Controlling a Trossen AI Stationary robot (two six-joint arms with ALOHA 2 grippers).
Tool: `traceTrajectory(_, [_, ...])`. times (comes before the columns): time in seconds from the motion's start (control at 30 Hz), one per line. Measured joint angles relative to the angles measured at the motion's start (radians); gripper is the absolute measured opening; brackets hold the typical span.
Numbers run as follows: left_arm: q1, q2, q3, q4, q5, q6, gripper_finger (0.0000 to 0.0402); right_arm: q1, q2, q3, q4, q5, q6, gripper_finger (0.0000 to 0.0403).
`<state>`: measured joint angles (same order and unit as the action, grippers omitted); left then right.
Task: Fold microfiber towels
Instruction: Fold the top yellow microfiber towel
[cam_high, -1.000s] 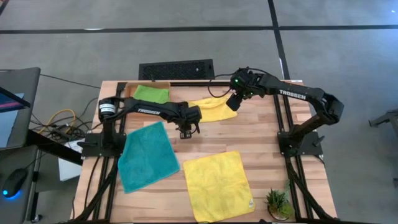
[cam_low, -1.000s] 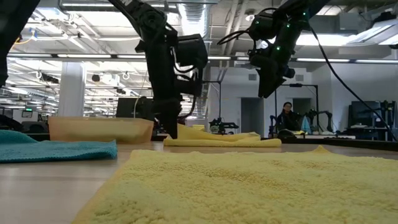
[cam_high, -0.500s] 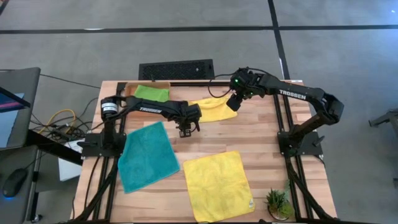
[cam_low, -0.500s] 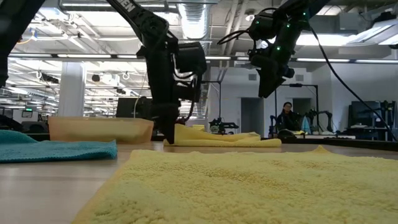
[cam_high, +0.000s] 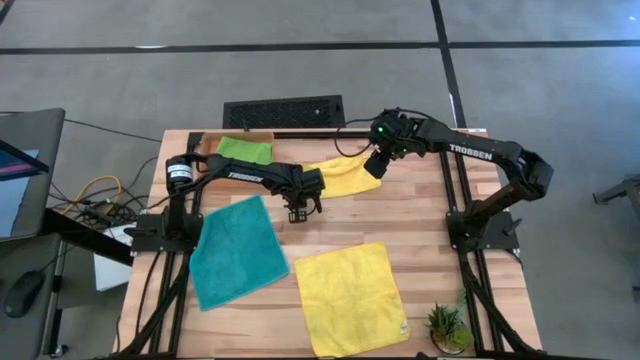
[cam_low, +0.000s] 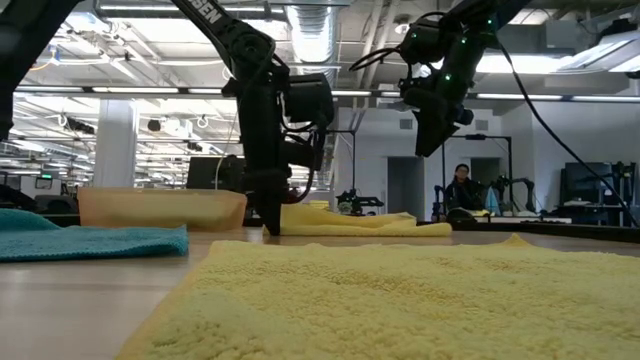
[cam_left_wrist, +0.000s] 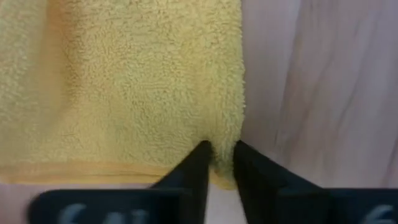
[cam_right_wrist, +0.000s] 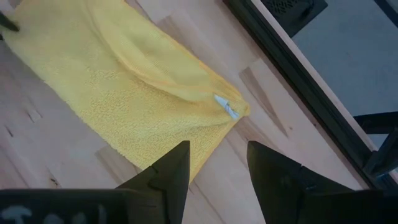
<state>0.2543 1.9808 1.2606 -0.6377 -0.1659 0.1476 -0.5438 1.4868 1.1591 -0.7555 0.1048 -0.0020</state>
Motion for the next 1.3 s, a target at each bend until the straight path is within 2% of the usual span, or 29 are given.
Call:
traceTrajectory(0.03, [0.000, 0.000, 0.000, -0.003, 0.006, -0.012, 0.0031, 0.000, 0.000, 0.000, 0.000, 0.000, 0.000, 0.0182])
traceTrajectory(0.1, [0.001, -0.004, 0.002, -0.020, 0.014, -0.041, 0.0011, 0.000, -0.001, 0.000, -0.012, 0.000, -0.006, 0.0182])
traceTrajectory(0.33, [-0.004, -0.003, 0.102, -0.200, -0.008, -0.052, 0.0003, 0.000, -0.066, 0.000, -0.119, 0.000, -0.007, 0.0182])
traceTrajectory(0.47, [-0.005, -0.005, 0.186, -0.261, -0.007, 0.001, 0.0002, 0.000, -0.133, 0.000, -0.175, 0.000, -0.006, 0.0182])
traceTrajectory(0.83, [-0.005, 0.005, 0.397, -0.222, 0.023, 0.236, 0.0000, 0.014, -0.269, 0.000, -0.217, -0.003, 0.001, 0.0182])
traceTrajectory(1.07, [-0.007, 0.127, 0.523, -0.179, 0.029, 0.273, 0.0000, 0.027, -0.275, 0.000, -0.223, -0.003, 0.002, 0.0182])
traceTrajectory(1.3, [-0.012, 0.277, 0.733, -0.189, 0.016, 0.309, 0.0000, 0.026, -0.272, -0.002, -0.253, -0.002, 0.002, 0.0182])
